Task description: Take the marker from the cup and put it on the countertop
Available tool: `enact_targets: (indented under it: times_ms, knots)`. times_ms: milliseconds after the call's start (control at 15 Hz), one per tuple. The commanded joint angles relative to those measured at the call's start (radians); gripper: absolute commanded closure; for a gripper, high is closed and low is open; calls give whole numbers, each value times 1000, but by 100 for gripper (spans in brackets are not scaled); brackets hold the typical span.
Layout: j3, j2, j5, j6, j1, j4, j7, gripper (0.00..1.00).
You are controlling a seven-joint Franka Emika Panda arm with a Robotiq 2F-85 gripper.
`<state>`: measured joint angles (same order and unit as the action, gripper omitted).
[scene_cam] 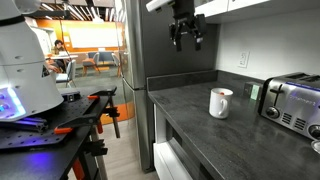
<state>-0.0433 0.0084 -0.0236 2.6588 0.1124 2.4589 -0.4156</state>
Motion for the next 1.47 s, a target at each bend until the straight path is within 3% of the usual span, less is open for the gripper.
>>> enact_targets:
  times_ms: [0, 467, 733, 1067, 1133, 1400]
  knots:
    - [64, 181, 26, 31, -30, -136, -92, 0]
    - [123, 457, -70, 70, -104, -391, -86, 0]
    - [110, 560, -129, 69, -105, -502, -57, 5]
    - [106, 658, -186, 43, -98, -609, -54, 22]
    - [109, 674, -190, 37, -102, -628, -56, 36]
    - [118, 726, -194, 3, -106, -701, -64, 49]
